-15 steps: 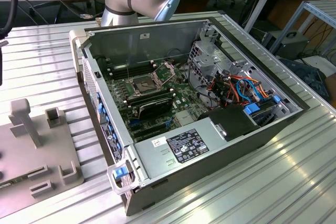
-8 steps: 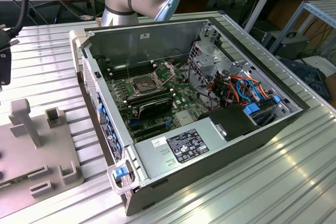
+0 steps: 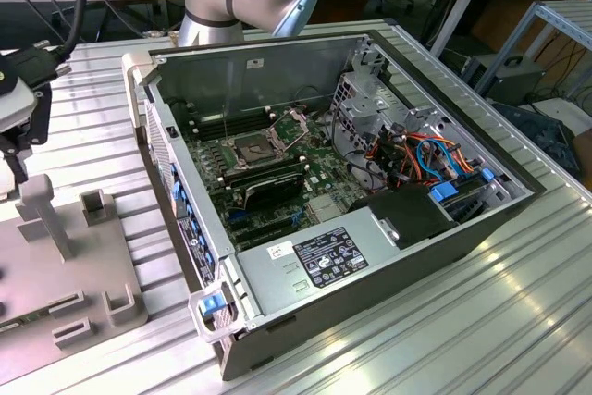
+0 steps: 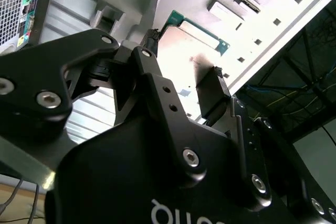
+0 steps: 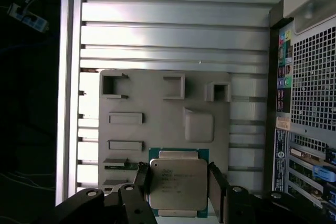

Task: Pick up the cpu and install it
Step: 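Pick up the cpu and move it towards the insertion slot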

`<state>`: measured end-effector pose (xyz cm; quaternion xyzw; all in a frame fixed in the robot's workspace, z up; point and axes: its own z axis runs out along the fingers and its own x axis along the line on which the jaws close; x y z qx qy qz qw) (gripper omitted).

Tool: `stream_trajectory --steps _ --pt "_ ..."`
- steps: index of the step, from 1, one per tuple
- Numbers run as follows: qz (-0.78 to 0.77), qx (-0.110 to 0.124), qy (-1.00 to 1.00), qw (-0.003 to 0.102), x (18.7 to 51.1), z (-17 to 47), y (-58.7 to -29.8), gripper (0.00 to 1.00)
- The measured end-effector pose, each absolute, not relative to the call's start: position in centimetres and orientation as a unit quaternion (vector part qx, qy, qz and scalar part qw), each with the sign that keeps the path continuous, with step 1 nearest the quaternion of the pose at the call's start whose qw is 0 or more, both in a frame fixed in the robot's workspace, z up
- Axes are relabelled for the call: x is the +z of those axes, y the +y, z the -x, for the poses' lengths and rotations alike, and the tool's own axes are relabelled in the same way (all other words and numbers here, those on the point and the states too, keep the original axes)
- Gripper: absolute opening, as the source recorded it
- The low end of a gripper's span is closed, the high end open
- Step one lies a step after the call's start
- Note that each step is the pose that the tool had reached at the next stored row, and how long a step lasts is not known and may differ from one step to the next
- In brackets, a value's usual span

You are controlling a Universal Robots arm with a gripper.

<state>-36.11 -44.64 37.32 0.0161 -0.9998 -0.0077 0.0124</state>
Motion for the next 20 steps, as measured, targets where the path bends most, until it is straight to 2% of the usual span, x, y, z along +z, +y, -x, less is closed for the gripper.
stream_trajectory --steps 20 --pt "-0.016 -0.008 -1.000 0.013 37.3 33.1 -44.6 0.55"
